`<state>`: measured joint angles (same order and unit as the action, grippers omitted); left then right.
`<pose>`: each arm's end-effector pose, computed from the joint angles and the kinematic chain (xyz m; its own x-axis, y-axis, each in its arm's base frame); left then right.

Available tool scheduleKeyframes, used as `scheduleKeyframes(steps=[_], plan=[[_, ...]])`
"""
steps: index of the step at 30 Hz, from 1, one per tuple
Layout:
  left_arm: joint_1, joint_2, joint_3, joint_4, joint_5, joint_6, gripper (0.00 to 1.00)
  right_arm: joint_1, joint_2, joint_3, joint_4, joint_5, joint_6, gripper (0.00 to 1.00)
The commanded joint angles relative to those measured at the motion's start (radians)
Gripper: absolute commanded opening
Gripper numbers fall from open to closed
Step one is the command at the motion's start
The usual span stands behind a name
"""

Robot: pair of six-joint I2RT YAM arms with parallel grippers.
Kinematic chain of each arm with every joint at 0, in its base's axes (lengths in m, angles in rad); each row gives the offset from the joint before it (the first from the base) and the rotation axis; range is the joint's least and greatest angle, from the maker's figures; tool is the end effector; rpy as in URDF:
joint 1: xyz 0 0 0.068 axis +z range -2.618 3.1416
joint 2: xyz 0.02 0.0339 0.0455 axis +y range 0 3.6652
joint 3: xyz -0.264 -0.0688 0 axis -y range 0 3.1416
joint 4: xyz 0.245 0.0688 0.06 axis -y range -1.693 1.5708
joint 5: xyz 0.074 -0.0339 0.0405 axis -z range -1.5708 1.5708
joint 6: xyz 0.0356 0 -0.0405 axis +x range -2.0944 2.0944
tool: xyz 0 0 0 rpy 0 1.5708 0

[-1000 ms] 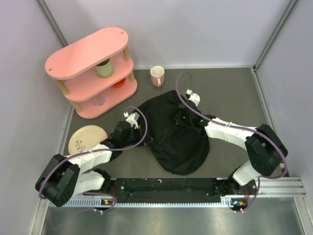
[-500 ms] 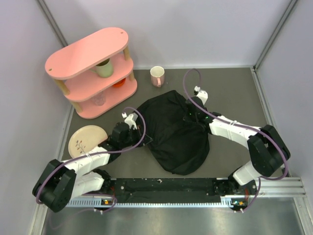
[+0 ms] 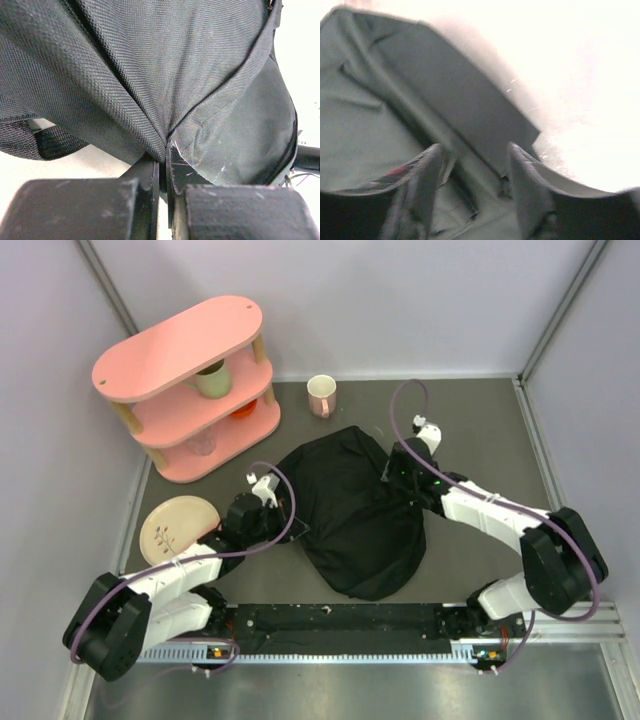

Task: Pack the student bag
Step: Zip the student bag at the center of the board, then adjust the student bag at the center of the board.

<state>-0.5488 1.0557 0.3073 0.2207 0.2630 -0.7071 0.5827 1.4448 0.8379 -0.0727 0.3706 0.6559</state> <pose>0.1692 -0.1143 0.1659 -0.7783 -0.2594 -0.5718 0.2496 0.7079 -0.6608 0.2623 0.1574 0.2176 -0.5852 0.2951 -0.7552 0.1000 0.9506 0.2940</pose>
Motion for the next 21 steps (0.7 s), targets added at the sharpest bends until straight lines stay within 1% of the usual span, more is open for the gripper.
scheduleKeyframes(steps=[1,2,3,6,9,11,13,14,15,16,17,18,19,20,21], plan=[[-0.002,0.004,0.009,-0.099,-0.007,0.052,0.01,-0.088,-0.119,-0.032,-0.009,0.030,-0.010,0.68],[-0.003,0.010,0.016,-0.112,-0.007,0.055,0.04,-0.112,-0.130,-0.042,-0.006,-0.010,-0.004,0.72],[-0.003,0.021,0.035,-0.115,-0.007,0.058,0.09,-0.130,-0.136,-0.055,0.004,-0.106,-0.004,0.76],[-0.003,0.052,0.067,-0.112,-0.005,0.066,0.17,-0.184,-0.097,-0.054,0.008,-0.250,-0.013,0.79],[-0.003,0.091,0.105,-0.087,0.013,0.073,0.19,-0.188,-0.003,-0.049,0.001,-0.339,-0.018,0.80],[-0.003,0.140,0.137,-0.078,0.031,0.089,0.19,-0.188,0.032,-0.077,0.034,-0.367,0.014,0.80],[-0.003,0.185,0.203,-0.075,0.062,0.112,0.20,-0.188,0.020,-0.178,0.118,-0.455,0.063,0.80],[-0.003,0.229,0.226,-0.075,0.065,0.115,0.21,-0.188,-0.003,-0.216,0.210,-0.485,0.076,0.79],[-0.003,0.251,0.278,-0.078,0.073,0.127,0.22,-0.184,-0.017,-0.279,0.238,-0.533,0.088,0.79],[-0.003,0.272,0.306,-0.090,0.076,0.133,0.26,-0.181,-0.029,-0.298,0.250,-0.545,0.109,0.79],[-0.003,0.303,0.331,-0.104,0.073,0.135,0.28,-0.178,-0.067,-0.313,0.238,-0.549,0.120,0.79],[-0.003,0.314,0.381,-0.125,0.067,0.135,0.30,-0.176,-0.090,-0.341,0.232,-0.536,0.126,0.80],[-0.003,0.322,0.397,-0.150,0.064,0.141,0.34,-0.176,-0.122,-0.353,0.219,-0.524,0.125,0.79],[-0.003,0.322,0.406,-0.156,0.059,0.146,0.44,-0.175,-0.154,-0.364,0.182,-0.509,0.119,0.80],[-0.003,0.317,0.417,-0.168,0.042,0.153,0.48,-0.175,-0.228,-0.368,0.151,-0.475,0.113,0.81]])
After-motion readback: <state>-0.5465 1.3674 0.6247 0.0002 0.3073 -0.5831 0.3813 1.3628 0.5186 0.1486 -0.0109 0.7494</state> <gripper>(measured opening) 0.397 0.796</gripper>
